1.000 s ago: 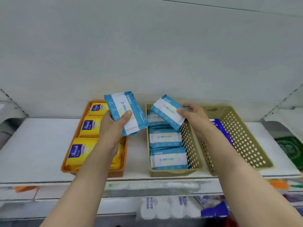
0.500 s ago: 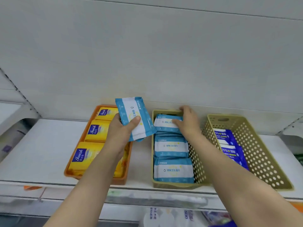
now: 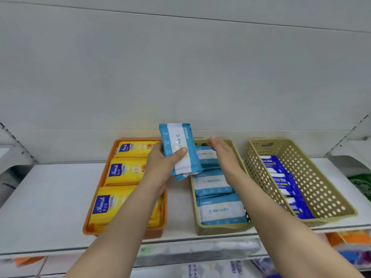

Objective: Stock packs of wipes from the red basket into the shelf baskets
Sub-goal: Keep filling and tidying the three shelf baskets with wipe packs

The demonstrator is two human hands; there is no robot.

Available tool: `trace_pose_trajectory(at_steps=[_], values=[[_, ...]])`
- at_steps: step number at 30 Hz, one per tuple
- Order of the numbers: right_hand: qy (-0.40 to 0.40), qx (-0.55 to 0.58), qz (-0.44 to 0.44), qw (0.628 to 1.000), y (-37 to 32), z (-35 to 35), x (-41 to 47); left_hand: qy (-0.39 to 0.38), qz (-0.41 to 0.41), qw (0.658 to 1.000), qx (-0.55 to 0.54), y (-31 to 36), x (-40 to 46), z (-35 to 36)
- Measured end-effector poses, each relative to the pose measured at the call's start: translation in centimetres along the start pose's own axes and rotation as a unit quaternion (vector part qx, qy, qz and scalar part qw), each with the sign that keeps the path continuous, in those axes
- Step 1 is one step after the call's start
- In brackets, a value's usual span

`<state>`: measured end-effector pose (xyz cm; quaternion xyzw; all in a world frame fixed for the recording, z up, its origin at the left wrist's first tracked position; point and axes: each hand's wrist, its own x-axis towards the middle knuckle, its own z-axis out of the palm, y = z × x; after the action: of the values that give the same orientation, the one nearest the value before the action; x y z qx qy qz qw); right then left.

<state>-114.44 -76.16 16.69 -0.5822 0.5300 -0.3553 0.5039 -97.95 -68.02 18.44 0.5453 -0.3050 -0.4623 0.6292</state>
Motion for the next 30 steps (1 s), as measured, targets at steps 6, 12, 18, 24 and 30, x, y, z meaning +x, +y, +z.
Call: trace_pose_trajectory(at_steps=[6,12,18,24,30], values=[[-0.070,0.103,0.006,0.992,-3.5,0.4,-2.0,-0.037,0.012,0.999,0.021,-0.1,-0.6,1.9],[0.001,0.103,-0.003,0.995,-3.0,-3.7,-0.5,0.006,-0.005,1.000,-0.008,-0.9,-0.3,2.9],[-0.165,-0.343,-0.083,0.921,-1.1,-7.0,1.5,0.097,0.008,0.994,-0.054,-1.1,-0.2,3.3],[-0.225,-0.527,-0.150,0.805,1.7,-4.0,1.1,0.115,0.017,0.992,-0.047,-1.5,-1.1,3.2],[-0.091,-0.408,-0.176,0.891,4.1,-4.2,0.0,0.127,0.016,0.990,-0.060,-2.0,-1.5,3.1]])
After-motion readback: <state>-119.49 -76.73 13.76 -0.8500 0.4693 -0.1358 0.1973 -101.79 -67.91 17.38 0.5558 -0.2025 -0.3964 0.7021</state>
